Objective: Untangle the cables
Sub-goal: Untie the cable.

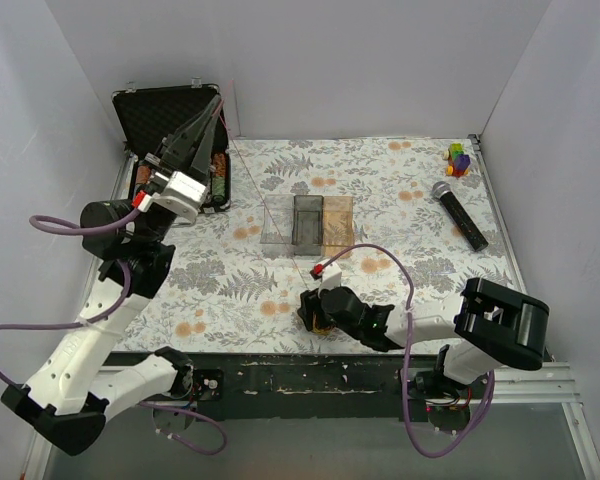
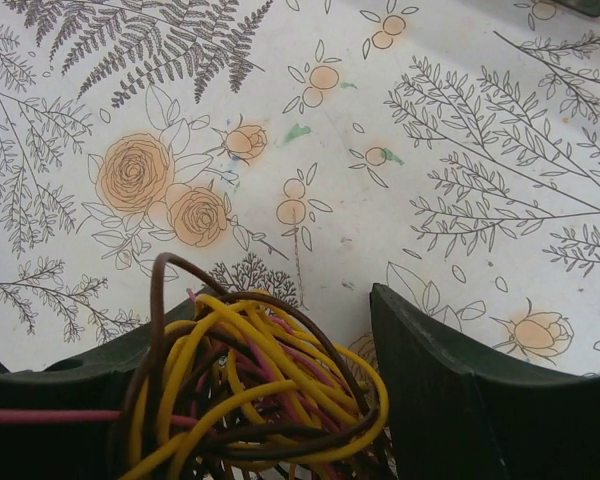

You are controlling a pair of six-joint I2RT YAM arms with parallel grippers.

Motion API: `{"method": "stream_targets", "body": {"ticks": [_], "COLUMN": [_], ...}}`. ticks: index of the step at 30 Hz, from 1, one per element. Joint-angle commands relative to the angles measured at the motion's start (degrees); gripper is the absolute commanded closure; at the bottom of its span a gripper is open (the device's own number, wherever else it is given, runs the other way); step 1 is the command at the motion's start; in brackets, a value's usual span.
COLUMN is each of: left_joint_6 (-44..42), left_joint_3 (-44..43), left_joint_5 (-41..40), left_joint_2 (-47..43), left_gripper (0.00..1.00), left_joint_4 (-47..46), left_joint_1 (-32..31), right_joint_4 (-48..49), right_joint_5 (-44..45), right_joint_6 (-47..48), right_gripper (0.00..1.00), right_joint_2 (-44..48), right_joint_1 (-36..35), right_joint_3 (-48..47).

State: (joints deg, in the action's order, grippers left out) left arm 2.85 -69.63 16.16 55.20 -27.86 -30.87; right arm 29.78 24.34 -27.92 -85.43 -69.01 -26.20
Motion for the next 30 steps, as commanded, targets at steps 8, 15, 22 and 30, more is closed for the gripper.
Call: {"method": "stream_targets", "body": {"ticks": [8,15,22,30], "left_joint_6": [-11.73,-14.1,-18.4,-14.72], "left_joint_3": [-17.11,-24.58,-37.76,-41.58], "left_joint_5": [-7.64,-5.7,-6.67,-4.92], "left_joint_2": [7.46,11.06,16.86,16.89], "left_gripper": [1.0,1.0,1.0,1.0], "left_joint_4": [-11.17,-12.65,-13.1,-5.98], "left_joint_1": [-0.06,-0.06,-0.06,-0.06], "right_joint_4": [1.77,3.44,4.58,3.53], "right_joint_5": [2.21,1.85,1.94,2.56], "right_joint_6": [-3.01,-5.03,-8.28,-9.34], "right_gripper": [0.29,0.36,0.4,0.41], "right_joint_2": [0.53,1.31,2.11,3.42], "right_joint_1": [-0.16,-0.16,-0.16,-0.16], "right_joint_3": [5.27,8.79,12.83,13.98]}}
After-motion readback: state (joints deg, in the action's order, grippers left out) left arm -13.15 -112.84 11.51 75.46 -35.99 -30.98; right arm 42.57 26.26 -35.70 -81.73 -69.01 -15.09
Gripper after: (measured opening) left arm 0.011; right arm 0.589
